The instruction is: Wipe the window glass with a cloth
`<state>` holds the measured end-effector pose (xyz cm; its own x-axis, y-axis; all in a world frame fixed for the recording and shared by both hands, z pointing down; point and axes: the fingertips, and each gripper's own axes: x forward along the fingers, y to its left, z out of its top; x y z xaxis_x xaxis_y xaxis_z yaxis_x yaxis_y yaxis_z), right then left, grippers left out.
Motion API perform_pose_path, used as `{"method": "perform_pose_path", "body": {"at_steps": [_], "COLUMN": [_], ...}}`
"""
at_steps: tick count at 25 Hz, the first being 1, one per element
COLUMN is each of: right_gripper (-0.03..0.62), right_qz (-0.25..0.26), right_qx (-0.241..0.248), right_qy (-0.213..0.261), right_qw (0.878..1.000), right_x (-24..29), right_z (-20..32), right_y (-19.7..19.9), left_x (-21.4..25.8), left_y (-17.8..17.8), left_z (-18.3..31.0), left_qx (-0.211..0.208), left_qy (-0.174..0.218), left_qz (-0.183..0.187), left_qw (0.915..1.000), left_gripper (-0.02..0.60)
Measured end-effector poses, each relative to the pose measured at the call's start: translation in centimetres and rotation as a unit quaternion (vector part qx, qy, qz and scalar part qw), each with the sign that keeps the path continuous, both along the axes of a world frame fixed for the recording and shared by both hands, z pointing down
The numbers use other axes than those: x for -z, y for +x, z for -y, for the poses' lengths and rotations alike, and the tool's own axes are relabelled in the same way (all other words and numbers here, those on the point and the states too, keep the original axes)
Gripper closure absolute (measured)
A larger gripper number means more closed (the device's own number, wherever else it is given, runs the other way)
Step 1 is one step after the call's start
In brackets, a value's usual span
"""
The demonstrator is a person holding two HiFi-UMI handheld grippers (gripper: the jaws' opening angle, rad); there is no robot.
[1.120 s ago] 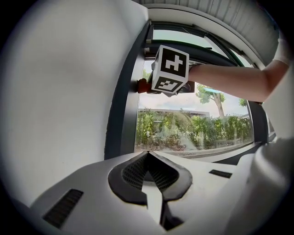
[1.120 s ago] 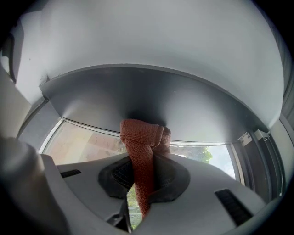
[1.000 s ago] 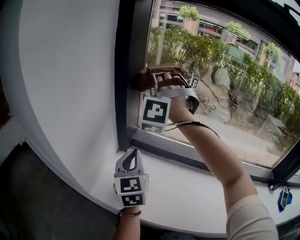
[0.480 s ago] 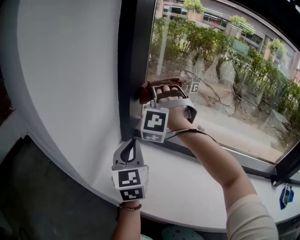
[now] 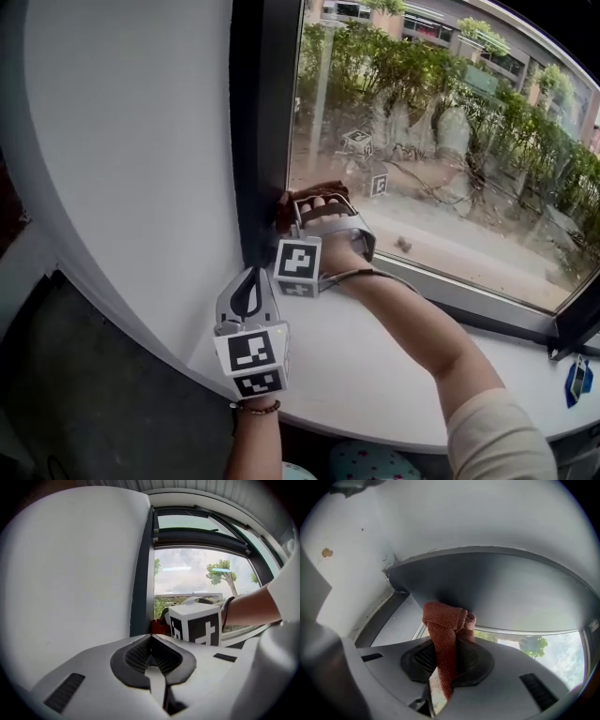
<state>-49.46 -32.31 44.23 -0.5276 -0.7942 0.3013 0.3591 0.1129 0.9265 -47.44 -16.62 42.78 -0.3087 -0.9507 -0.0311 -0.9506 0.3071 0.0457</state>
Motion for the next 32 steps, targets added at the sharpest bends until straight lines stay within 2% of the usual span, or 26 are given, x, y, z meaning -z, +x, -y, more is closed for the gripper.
{"method": "perform_pose_path", "body": {"at_steps": [6, 12, 14, 16, 18, 20, 24, 28, 32], "right_gripper": [0.525, 0.525, 0.525, 0.525, 0.525, 0.525, 0.525, 0.525, 0.525], "right_qz": [-0.014, 0.009, 0.038, 0.108, 0.204, 0.283, 0.387, 0.485, 0.581], "right_qx": [-0.027, -0.038, -0.034, -0.023, -0.016, -0.01, 0.003, -0.021, -0.032], "right_qy": [-0.057, -0.093, -0.118, -0.168, -0.228, -0.264, -0.279, -0.314, -0.319], "right_qw": [0.998, 0.995, 0.992, 0.98, 0.952, 0.922, 0.879, 0.816, 0.748], "right_x": [-4.3, -5.3, -5.0, -4.0, -2.4, -0.4, 3.3, 4.3, 5.8], "right_z": [-0.1, -0.1, -0.4, -1.3, -2.3, -3.3, -5.4, -6.5, -7.5], "right_y": [0.7, 0.5, 0.3, 0.5, 1.9, 4.6, 11.9, 21.0, 29.1], "left_x": [0.9, 1.7, 2.0, 2.4, 2.8, 3.2, 3.7, 3.3, 4.1], "left_y": [-0.4, -0.6, -0.6, -0.4, 0.3, 1.5, 4.9, 10.2, 16.9], "left_z": [-1.1, -1.3, -1.4, -1.5, -1.4, -1.0, 1.0, 3.9, 6.0], "left_qx": [0.011, 0.008, 0.008, 0.008, 0.002, -0.006, -0.038, -0.085, -0.142], "left_qy": [0.014, 0.02, 0.027, 0.035, 0.045, 0.054, 0.06, 0.047, 0.043], "left_qz": [0.008, -0.002, -0.012, -0.02, -0.03, -0.04, -0.051, -0.053, -0.033], "left_qw": [0.9998, 0.9998, 0.9995, 0.9992, 0.9985, 0.9977, 0.9962, 0.9939, 0.9884], "left_gripper": [0.561, 0.561, 0.561, 0.561, 0.561, 0.561, 0.561, 0.561, 0.561]}}
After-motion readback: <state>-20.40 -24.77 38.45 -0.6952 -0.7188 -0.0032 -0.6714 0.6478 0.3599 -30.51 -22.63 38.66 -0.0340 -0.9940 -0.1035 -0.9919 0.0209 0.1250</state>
